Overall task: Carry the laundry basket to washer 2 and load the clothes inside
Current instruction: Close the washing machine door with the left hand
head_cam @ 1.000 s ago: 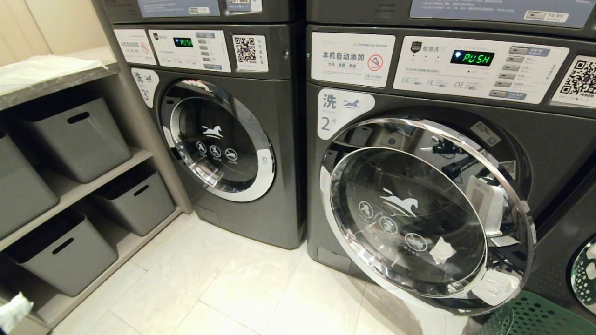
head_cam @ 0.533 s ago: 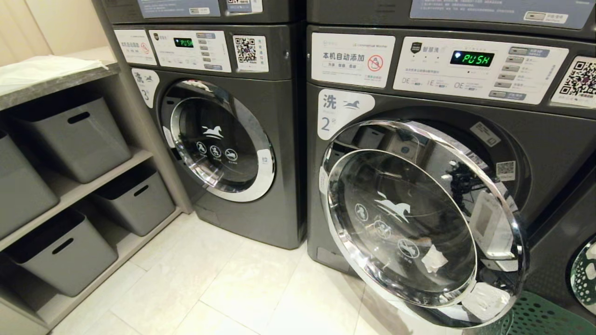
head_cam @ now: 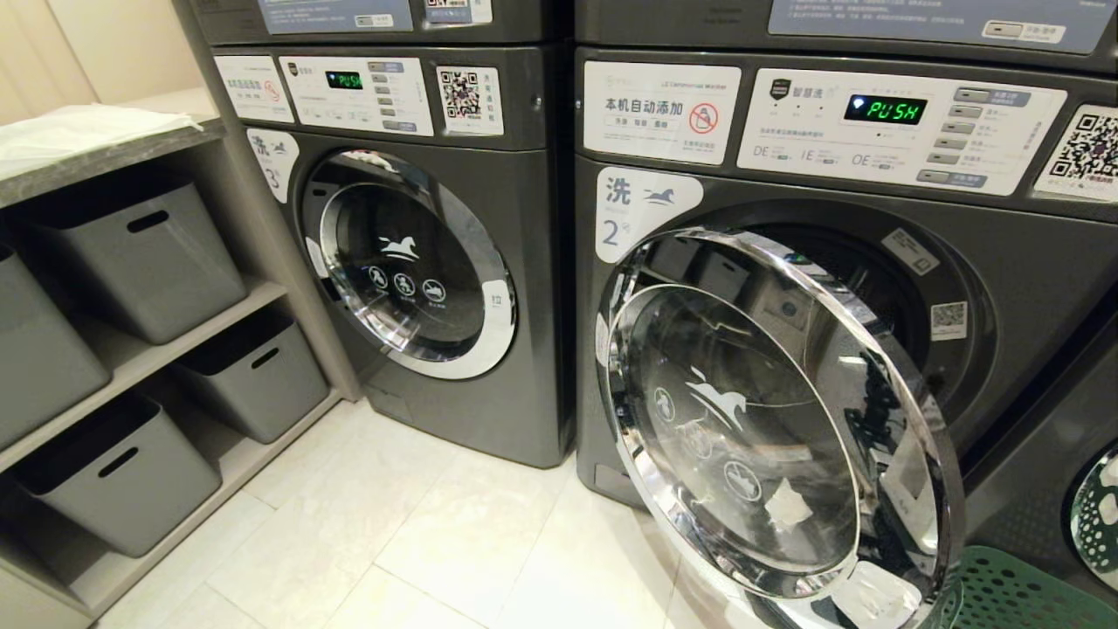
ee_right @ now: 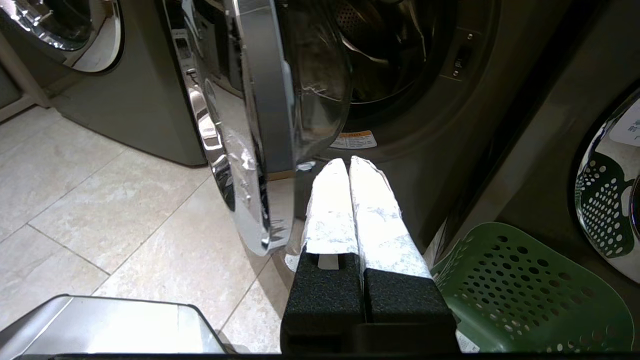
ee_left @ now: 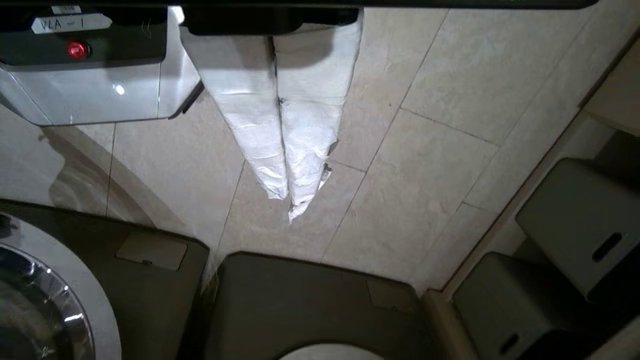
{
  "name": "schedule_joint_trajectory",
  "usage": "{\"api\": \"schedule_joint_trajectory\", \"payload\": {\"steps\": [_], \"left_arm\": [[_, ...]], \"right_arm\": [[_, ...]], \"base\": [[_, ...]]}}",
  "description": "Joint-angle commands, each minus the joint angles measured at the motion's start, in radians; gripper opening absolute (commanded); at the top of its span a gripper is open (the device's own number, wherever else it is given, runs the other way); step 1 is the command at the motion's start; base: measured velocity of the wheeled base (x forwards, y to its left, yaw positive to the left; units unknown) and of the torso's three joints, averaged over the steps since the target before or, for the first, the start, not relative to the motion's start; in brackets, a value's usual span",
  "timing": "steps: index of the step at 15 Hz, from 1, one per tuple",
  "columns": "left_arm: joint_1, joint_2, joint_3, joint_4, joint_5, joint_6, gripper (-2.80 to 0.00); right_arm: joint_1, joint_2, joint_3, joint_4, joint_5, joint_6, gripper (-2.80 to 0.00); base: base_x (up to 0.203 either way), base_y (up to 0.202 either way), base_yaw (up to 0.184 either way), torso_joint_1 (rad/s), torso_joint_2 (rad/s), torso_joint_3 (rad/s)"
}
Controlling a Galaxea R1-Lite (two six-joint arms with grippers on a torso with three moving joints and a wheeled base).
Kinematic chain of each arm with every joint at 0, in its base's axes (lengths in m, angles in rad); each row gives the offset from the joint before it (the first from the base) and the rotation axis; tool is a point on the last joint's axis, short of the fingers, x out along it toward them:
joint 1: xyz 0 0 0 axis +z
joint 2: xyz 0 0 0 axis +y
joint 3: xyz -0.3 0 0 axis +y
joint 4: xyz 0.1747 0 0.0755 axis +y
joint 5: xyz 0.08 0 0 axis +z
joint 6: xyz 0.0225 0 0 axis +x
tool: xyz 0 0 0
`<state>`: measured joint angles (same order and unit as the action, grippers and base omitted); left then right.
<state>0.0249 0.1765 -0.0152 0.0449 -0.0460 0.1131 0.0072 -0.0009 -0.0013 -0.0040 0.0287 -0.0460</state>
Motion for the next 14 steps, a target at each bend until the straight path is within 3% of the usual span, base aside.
{"api": "schedule_joint_trajectory", "payload": {"steps": [1,7,11,13,14], "left_arm": [[-0.006,-0.136,0.007,-0.005,-0.004,0.003,-2.80],[-0.033,-0.179,0.017,-0.028,0.020,-0.039,-2.80],[-0.033,-0.180,0.012,-0.015,0.001,-0.021,-2.80],[-0.033,-0.180,0.014,-0.020,0.005,-0.046,-2.80],[-0.033,-0.178,0.013,-0.019,0.005,-0.043,-2.80]], "right_arm": [[0.000,0.001,0.001,-0.004,0.000,-0.003,-2.80],[0.000,0.006,-0.006,0.019,-0.001,-0.002,-2.80],[0.000,0.001,-0.022,0.058,0.001,-0.012,-2.80],[0.000,0.015,-0.109,0.072,0.046,-0.044,-2.80],[0.000,0.060,-0.203,0.109,0.107,-0.043,-2.80]], "base": [[0.000,0.000,0.000,0.000,0.00,0.000],[0.000,0.000,0.000,0.000,0.00,0.000],[0.000,0.000,0.000,0.000,0.00,0.000],[0.000,0.000,0.000,0.000,0.00,0.000],[0.000,0.000,0.000,0.000,0.00,0.000]]}}
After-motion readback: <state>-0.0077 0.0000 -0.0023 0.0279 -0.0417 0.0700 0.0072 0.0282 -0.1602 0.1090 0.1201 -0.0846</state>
